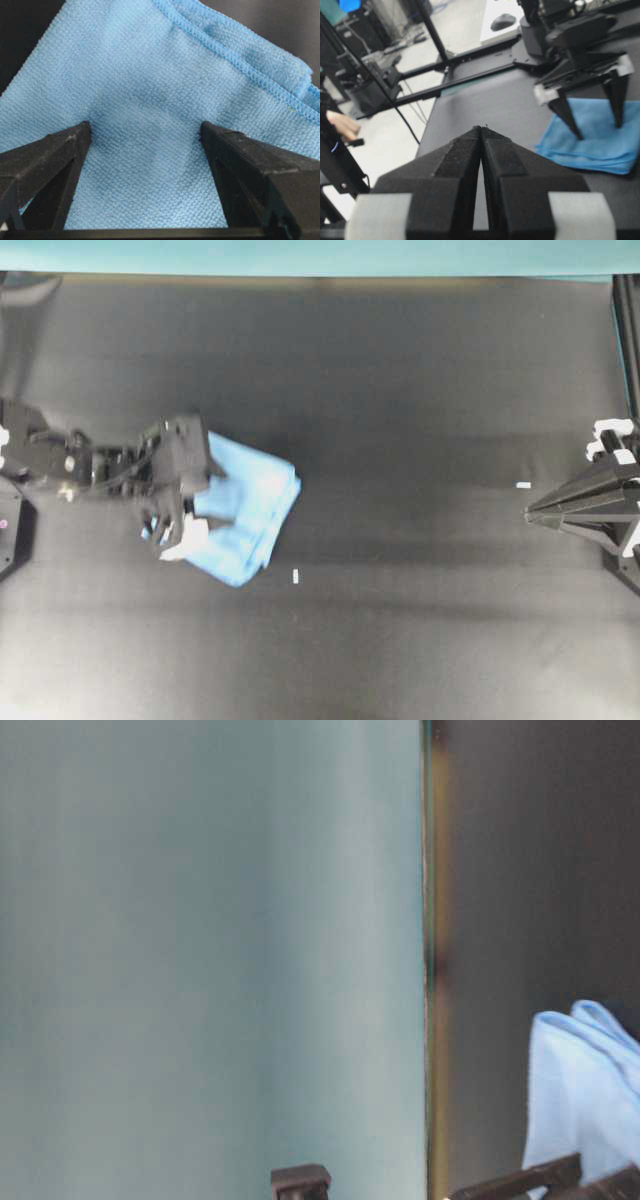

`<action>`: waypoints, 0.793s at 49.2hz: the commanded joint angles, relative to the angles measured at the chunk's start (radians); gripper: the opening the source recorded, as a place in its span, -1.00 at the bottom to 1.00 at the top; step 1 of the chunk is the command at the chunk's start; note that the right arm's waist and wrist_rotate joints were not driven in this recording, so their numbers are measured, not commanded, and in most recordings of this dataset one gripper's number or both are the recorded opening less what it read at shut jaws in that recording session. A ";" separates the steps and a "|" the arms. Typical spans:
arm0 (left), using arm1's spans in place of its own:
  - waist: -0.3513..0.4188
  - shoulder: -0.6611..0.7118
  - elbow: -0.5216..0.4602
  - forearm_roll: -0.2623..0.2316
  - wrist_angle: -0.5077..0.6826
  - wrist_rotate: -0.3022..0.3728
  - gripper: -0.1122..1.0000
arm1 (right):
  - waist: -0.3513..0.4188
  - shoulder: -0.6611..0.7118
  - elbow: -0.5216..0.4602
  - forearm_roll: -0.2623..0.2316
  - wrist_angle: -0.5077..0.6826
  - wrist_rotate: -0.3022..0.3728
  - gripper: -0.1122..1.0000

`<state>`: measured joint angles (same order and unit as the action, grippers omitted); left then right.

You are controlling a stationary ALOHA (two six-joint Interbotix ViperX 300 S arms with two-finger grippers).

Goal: Push a blue cloth with the left arm to wipe the desk.

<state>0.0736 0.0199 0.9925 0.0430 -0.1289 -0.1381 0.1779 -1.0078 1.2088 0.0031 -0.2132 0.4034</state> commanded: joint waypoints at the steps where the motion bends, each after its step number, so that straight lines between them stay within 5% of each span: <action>1: -0.083 -0.006 0.003 0.002 0.005 -0.005 0.77 | 0.000 0.005 -0.006 0.002 -0.011 0.000 -0.79; 39: -0.604 -0.078 0.040 0.002 0.163 -0.046 0.77 | 0.000 0.005 -0.006 0.011 -0.026 0.002 -0.79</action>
<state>-0.4786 -0.0614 1.0293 0.0430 0.0077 -0.1595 0.1779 -1.0078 1.2088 0.0107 -0.2286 0.4034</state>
